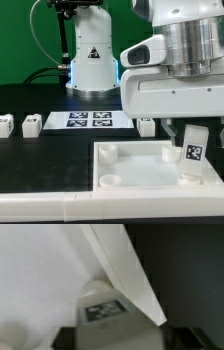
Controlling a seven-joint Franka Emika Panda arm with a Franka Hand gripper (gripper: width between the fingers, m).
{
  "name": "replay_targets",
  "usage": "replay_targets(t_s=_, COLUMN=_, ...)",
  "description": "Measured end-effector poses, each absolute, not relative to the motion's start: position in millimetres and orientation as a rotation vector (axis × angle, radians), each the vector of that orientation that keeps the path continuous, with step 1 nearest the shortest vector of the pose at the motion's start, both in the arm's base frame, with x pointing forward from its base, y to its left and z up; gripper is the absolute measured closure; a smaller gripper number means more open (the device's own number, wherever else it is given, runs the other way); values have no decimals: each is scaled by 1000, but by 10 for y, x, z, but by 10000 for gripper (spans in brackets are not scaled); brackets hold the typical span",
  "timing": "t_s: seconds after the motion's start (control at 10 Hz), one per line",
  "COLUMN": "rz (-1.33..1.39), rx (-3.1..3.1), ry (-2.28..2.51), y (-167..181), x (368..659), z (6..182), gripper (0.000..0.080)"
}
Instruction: Assemble one leg
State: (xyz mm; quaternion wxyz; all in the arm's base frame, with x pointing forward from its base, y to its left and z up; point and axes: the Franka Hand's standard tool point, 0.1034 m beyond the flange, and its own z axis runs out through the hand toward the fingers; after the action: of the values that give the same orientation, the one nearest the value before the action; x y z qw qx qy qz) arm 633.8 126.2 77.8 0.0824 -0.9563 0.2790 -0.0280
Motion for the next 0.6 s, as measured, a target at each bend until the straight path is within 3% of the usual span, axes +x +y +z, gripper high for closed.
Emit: replay_targets(t_s=0.6, rz=70, rx=-2152, ry=1881, y=1143, x=6346, z=739, gripper=500)
